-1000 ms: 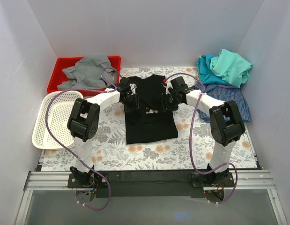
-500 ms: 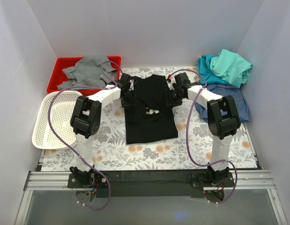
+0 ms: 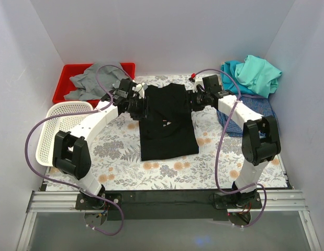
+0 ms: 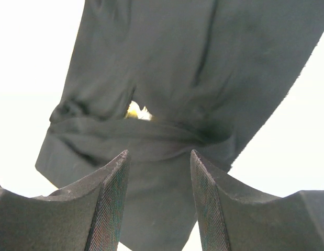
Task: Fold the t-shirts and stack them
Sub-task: Fold the tshirt
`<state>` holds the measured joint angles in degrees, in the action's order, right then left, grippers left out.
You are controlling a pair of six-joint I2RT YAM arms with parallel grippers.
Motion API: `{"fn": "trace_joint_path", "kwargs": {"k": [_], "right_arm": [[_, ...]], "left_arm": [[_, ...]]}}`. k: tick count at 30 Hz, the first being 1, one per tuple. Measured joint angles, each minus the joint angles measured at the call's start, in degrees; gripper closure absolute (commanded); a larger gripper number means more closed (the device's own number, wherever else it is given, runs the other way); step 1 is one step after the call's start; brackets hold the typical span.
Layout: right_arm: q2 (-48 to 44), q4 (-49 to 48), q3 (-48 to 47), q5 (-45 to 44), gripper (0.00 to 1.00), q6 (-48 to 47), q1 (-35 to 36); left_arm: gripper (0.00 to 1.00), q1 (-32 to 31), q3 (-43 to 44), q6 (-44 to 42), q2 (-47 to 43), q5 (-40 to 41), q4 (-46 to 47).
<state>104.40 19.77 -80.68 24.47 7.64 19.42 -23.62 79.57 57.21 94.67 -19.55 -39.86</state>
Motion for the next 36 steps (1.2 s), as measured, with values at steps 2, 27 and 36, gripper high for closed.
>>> {"fn": "trace_joint_path", "kwargs": {"k": [2,27,36], "right_arm": [[-1.77,-0.22,3.39,1.27,0.45,0.15,0.35],[-1.05,-0.31,11.28,3.39,0.45,1.40,2.47],[5.92,-0.28,7.58,3.28,0.46,0.96,2.45]], "left_arm": [[0.68,-0.52,-2.16,-0.24,-0.55,-2.93,-0.09],[0.70,-2.38,-5.40,3.02,14.91,8.31,5.66],[0.69,-2.36,-3.19,3.10,15.72,17.27,7.54]]}}
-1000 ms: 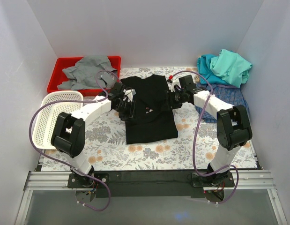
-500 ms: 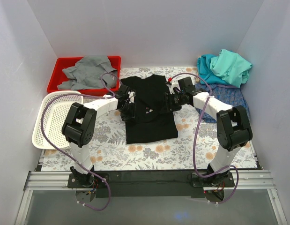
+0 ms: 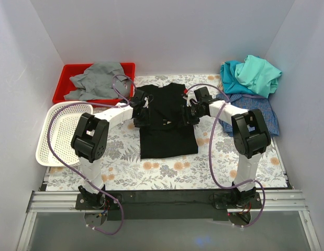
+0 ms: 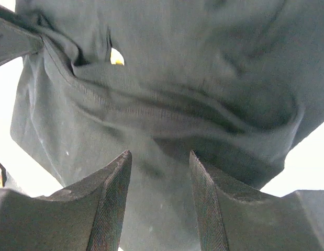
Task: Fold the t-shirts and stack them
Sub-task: Fold the tshirt
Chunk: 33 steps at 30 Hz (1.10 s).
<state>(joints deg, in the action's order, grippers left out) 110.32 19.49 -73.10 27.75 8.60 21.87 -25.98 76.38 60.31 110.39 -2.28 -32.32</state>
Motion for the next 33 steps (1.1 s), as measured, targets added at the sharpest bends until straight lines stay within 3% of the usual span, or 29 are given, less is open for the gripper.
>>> {"fn": "trace_joint_path", "kwargs": {"k": [12,18,21,22,25,26,29,33], "right_arm": [[7.65,-0.15,-15.56,-1.60,0.45,-1.53,-0.11],[9.35,0.48,-17.29,-4.57,0.44,-1.90,-0.85],[7.08,0.35,-15.06,-7.13,0.39,-2.84,-1.57],[5.42,0.39,-13.40,-8.20,0.38,-3.10,-1.86],[-2.16,1.27,-7.26,-10.91,0.30,-4.39,-2.93],[-4.55,1.73,-5.75,-11.43,0.30,-4.76,-3.30],[-11.23,2.91,-1.66,-11.61,0.29,-5.16,-4.46],[-16.68,2.84,6.95,-10.32,0.28,-4.70,-5.40]], "left_arm": [[0.67,1.88,3.87,-1.31,1.07,6.93,4.85],[0.67,2.43,9.79,-2.10,4.59,8.87,7.34],[0.61,2.45,9.77,-2.29,3.85,8.96,7.06],[0.52,2.45,9.25,-2.23,3.23,8.87,7.08],[0.45,2.45,4.02,-1.18,-1.88,7.45,6.19],[0.38,2.45,1.73,-0.72,-4.09,6.64,5.66],[0.31,2.51,-6.69,1.79,-11.61,2.54,5.40],[0.28,2.51,-18.49,5.73,-19.28,-3.43,6.10]]}}
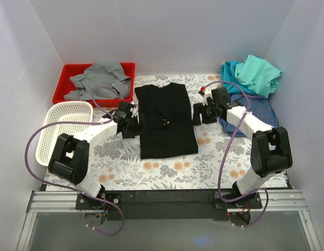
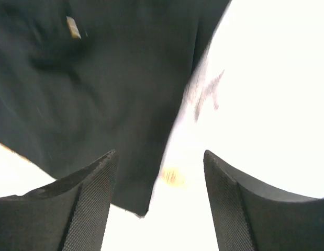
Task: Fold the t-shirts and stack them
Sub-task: Fold the tshirt
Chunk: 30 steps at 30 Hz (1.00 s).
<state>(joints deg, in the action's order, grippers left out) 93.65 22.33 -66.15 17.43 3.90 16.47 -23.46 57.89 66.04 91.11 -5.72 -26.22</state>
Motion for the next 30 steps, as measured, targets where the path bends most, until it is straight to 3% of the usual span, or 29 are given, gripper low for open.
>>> {"fn": "trace_joint_path", "kwargs": {"k": [7,19,26,30], "right_arm": [[-1.66,0.09,13.57,4.15,0.28,2.47,0.07],[-9.20,-6.25,25.86,11.21,0.27,9.05,0.07],[-8.11,-12.39,27.78,15.47,0.28,11.89,0.07],[-5.90,-16.00,27.76,18.10,0.34,13.42,0.04]], "left_arm": [[0.28,0.09,-14.91,6.29,-6.64,-11.52,5.14],[0.28,0.07,-26.34,11.21,-13.38,-23.78,13.40],[0.29,-0.07,-27.26,13.62,-13.53,-22.97,16.61],[0.39,-0.07,-27.23,14.53,-12.15,-21.59,19.23]]}}
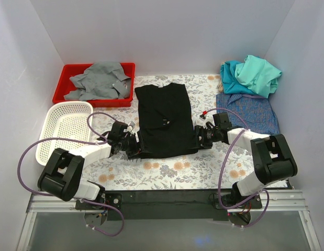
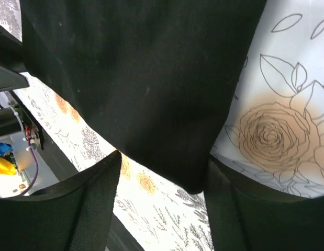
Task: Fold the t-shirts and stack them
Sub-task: Fold the tshirt
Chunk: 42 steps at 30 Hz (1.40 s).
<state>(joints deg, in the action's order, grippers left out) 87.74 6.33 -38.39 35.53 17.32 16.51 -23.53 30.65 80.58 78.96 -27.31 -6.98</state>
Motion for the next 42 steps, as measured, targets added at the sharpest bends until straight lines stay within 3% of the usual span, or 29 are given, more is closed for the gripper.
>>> {"fn": "trace_joint_path", "kwargs": {"k": [2,3,4,5,6,7,8,10,15,20,36,42], "right_arm": [[0.72,-1.01,0.00,0.50,0.39,0.52,0.00],[0.94,-1.33,0.00,0.68,0.52,0.70,0.00],[1.27,-1.75,0.00,0.63,0.57,0.59,0.00],[1.84,-1.97,0.00,0.42,0.63,0.66,0.02],[2.56,-2.08,0.02,0.33,0.79,0.72,0.02],[3.21,-2.27,0.04,0.52,0.84,0.66,0.00],[3.67,-2.43,0.04,0.48,0.93,0.94,0.00],[4.42,-3.19,0.20,1.01,0.99,1.18,0.00],[3.61,-3.89,0.98,1.40,0.99,1.38,0.00],[-3.34,-3.02,3.85,1.53,0.99,2.16,0.28],[-42.21,10.78,16.00,-4.31,0.99,12.44,9.14],[-38.95,14.69,8.90,-7.91,0.99,12.46,9.18]], "left_arm": [[0.58,0.00,0.00,0.48,1.07,0.20,1.49],[0.64,0.00,0.00,0.61,1.73,0.74,2.01],[0.79,0.00,0.00,0.61,2.40,0.92,2.45],[0.85,0.02,0.00,0.79,2.97,1.11,2.71],[0.92,0.00,-0.02,0.57,3.39,1.62,2.93],[1.00,0.00,-0.07,0.33,3.82,1.73,3.10],[1.00,0.00,-0.07,0.26,4.17,1.84,3.26],[1.00,0.00,-0.04,-0.22,4.61,1.73,3.58],[1.00,0.00,0.35,-1.09,4.83,1.11,2.93],[1.00,-0.24,1.46,-1.40,1.88,0.59,-2.27],[1.00,-5.29,-2.10,4.26,-24.55,-0.52,-19.28],[1.00,-5.68,6.29,3.98,-19.89,2.21,-25.07]]}}
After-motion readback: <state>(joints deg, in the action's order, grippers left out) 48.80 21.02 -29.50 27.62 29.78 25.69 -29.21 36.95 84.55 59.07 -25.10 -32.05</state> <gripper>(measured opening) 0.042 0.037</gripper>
